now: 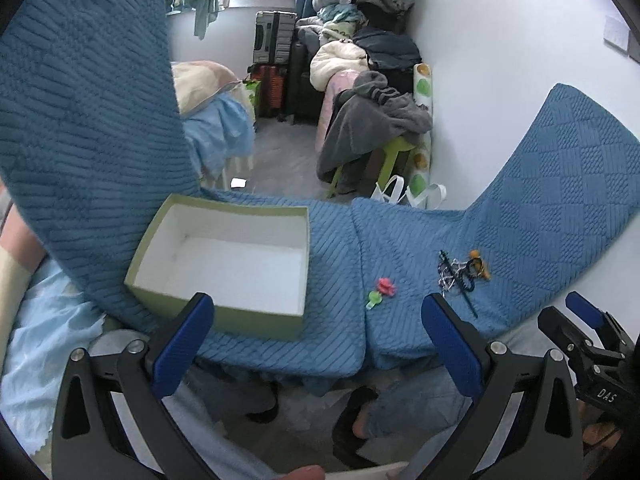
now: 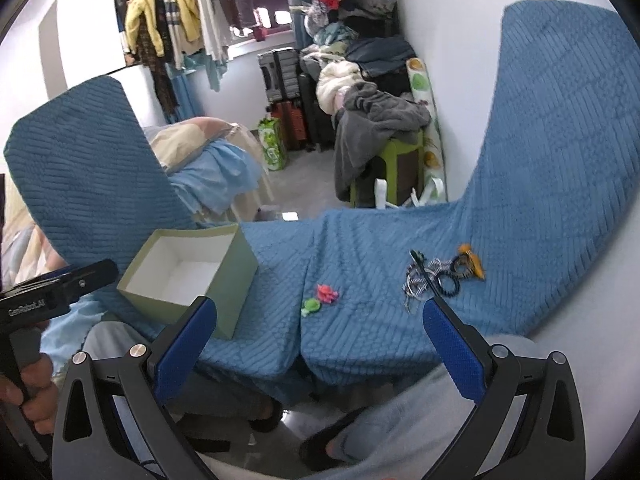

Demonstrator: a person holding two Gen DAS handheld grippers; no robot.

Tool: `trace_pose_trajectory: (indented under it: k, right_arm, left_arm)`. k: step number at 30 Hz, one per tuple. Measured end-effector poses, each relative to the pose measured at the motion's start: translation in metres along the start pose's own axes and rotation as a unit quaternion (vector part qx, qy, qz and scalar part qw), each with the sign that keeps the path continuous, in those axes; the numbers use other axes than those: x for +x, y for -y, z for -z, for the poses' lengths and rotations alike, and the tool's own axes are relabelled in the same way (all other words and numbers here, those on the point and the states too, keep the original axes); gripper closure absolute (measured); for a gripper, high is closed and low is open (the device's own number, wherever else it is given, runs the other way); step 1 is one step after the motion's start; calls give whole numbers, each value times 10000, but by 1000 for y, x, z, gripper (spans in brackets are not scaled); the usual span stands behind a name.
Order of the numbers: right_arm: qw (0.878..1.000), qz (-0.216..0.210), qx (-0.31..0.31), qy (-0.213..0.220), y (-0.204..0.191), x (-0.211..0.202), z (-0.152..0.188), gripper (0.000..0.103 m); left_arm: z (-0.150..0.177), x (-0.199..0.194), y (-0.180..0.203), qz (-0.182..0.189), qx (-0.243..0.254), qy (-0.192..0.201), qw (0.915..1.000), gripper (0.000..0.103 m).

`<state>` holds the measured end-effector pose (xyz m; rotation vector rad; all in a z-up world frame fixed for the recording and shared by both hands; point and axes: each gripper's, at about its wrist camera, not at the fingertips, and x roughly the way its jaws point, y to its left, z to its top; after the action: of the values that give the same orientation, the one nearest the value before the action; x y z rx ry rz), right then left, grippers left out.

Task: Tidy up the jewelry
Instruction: 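Grasp the pink hat clip with the right tool while the left tool grasps the green hat clip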

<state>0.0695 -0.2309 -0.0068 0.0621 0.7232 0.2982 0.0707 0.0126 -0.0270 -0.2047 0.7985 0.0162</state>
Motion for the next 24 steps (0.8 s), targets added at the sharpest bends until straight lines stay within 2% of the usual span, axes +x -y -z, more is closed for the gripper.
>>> trace_pose_trajectory:
  k: [3,5,7,10,11,13,16,24]
  right_arm:
    - [9999,-13,-2,124,7,6,-5,2]
    - [9999,-75,25,126,12,13,-7,10]
    - [9998,-143,-3,127,16,22,-8,28]
    - [9996,-253,-69,92,20,37,-6,43]
    - [9995,-297,-70,59,21,42,-5,45]
    - [9993,-370,-66,8,25,57,-1,57]
    - [9988,-480,-28,-80,32,77,4,66]
    - [9951,-807,305,-488,57,137,17,78]
  left_arm:
    - [-4,7,4,96,30,122,9999,0]
    - [-6,16,6,212,11,143,9997,0]
    - [-7,25,7,331,-27,119,9994,0]
    - [-7,44,12,481,-28,49,9988,1]
    - [-6,50,14,527,-26,17,9986,5]
    - [-4,65,16,627,-74,-88,9980,11]
    - [1,86,18,863,-185,-298,9957,23]
    - [10,126,45,1227,38,-479,9913,46]
